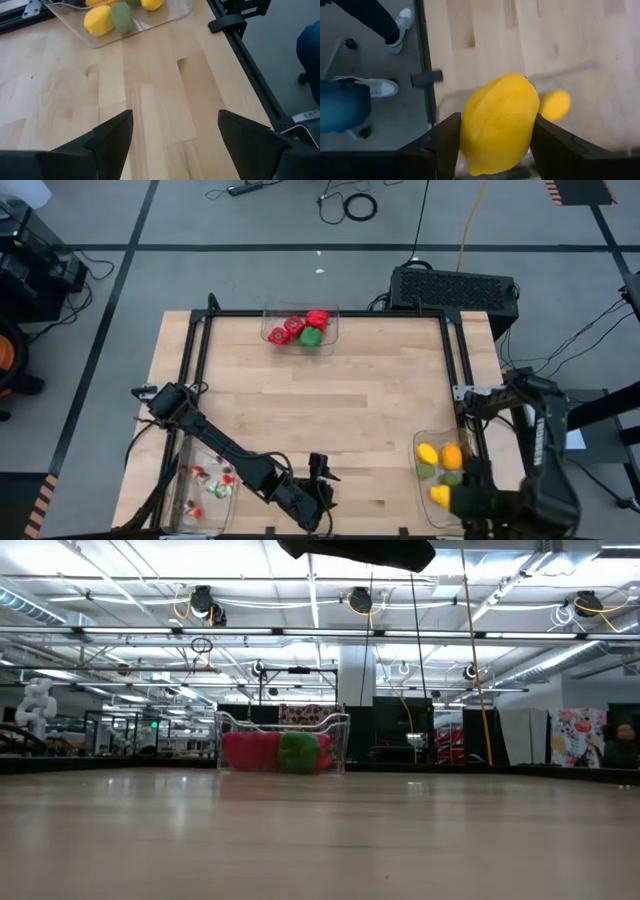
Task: Sort produce into baskets
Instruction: Put the yellow lemon into the bottom right transparent bin
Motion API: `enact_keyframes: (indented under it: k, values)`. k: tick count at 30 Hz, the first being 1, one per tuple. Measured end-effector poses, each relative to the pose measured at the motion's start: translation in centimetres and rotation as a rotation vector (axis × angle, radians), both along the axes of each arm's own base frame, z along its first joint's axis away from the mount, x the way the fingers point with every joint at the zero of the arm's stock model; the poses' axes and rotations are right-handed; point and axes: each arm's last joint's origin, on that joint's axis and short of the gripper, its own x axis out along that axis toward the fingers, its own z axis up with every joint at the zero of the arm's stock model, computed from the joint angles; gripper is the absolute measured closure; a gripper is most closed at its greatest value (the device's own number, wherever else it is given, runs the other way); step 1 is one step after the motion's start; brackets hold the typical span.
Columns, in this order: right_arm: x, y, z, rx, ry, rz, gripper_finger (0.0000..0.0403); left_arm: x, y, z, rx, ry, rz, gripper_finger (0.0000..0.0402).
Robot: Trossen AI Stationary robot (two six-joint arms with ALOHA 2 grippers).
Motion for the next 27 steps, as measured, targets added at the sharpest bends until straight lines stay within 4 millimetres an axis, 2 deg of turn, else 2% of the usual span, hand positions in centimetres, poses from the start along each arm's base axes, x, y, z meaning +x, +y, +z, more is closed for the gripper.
enact_keyframes:
  k: [5,8,12,17,27]
  values:
    - [-4.3,-0.1,-2.4,-0.023,0.018,-0.072,0.0197,0.0,0.0,0.0,-0.018,-0.003,0.012,0.0107]
    - [-5.7,-0.2,-4.1,-0.057,0.027,-0.13,0.0197,0.1,-0.1,0.1,-0.026,-0.016,0.011,0.0107]
    - [-6.0,-0.1,-6.5,-0.065,0.021,-0.168,0.0197,0.3,-0.1,0.3,-0.035,-0.041,0.014,0.0107]
    - [-5.6,-0.1,-9.2,-0.068,0.025,-0.126,0.0197,0.8,0.3,0.7,-0.023,-0.083,0.025,0.0107]
    - [-4.0,-0.7,-12.6,-0.058,-0.022,-0.165,0.0197,1.1,0.8,0.7,-0.021,-0.084,0.037,0.0107]
